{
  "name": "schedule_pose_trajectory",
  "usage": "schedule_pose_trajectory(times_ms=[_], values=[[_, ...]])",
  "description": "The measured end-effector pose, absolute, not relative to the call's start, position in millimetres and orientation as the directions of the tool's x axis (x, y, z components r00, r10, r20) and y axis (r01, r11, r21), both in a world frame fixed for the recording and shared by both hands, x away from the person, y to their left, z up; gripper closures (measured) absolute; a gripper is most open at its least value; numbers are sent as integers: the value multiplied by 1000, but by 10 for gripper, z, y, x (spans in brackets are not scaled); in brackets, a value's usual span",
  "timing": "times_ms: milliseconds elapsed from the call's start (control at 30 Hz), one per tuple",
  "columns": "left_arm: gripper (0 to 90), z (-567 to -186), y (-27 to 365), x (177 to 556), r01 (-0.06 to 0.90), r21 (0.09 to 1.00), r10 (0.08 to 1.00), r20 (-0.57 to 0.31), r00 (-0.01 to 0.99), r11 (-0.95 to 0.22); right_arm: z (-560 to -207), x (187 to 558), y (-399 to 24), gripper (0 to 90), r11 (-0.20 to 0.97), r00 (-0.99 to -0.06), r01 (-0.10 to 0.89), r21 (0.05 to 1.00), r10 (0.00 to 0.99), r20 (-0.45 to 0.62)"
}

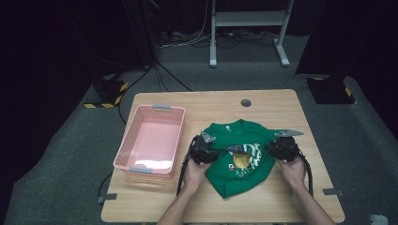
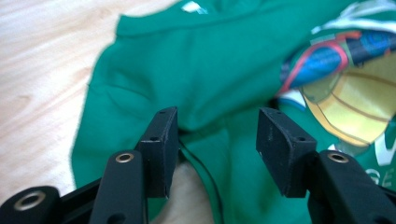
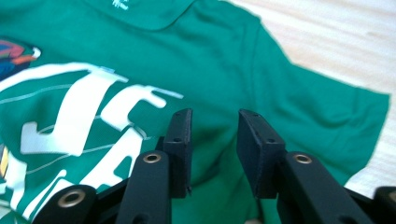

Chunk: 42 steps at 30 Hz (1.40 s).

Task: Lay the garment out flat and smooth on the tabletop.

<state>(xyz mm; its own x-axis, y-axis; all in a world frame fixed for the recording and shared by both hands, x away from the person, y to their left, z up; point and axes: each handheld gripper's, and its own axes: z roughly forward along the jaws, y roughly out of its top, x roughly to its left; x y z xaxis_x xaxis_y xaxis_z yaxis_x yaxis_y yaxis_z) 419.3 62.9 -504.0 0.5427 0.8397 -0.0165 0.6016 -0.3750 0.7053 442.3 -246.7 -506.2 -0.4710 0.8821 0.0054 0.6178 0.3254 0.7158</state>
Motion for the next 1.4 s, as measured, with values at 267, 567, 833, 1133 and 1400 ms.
schedule_pose_trajectory(times_ms=[267, 567, 833, 1133, 1400], values=[[630, -5212, 562, 4274, 633, 646, 826, -7, 564, -426, -5194, 4471, -2394, 632, 340, -481, 644, 686, 877, 17], [855, -5187, 629, 4222, 623, 628, 806, 11, 592, -466, -5263, 4512, -2403, 612, 358, -465, 651, 670, 885, -20], [842, -5135, 724, 4222, 630, 650, 816, -26, 577, -425, -5254, 4608, -2502, 595, 349, -432, 659, 666, 901, -45], [587, -5149, 643, 4274, 635, 659, 829, -30, 559, -404, -5107, 4520, -2428, 545, 329, -465, 612, 719, 885, -10], [692, -5209, 547, 4374, 625, 650, 829, 13, 559, -433, -5127, 4660, -2248, 522, 320, -468, 616, 720, 884, 7]])
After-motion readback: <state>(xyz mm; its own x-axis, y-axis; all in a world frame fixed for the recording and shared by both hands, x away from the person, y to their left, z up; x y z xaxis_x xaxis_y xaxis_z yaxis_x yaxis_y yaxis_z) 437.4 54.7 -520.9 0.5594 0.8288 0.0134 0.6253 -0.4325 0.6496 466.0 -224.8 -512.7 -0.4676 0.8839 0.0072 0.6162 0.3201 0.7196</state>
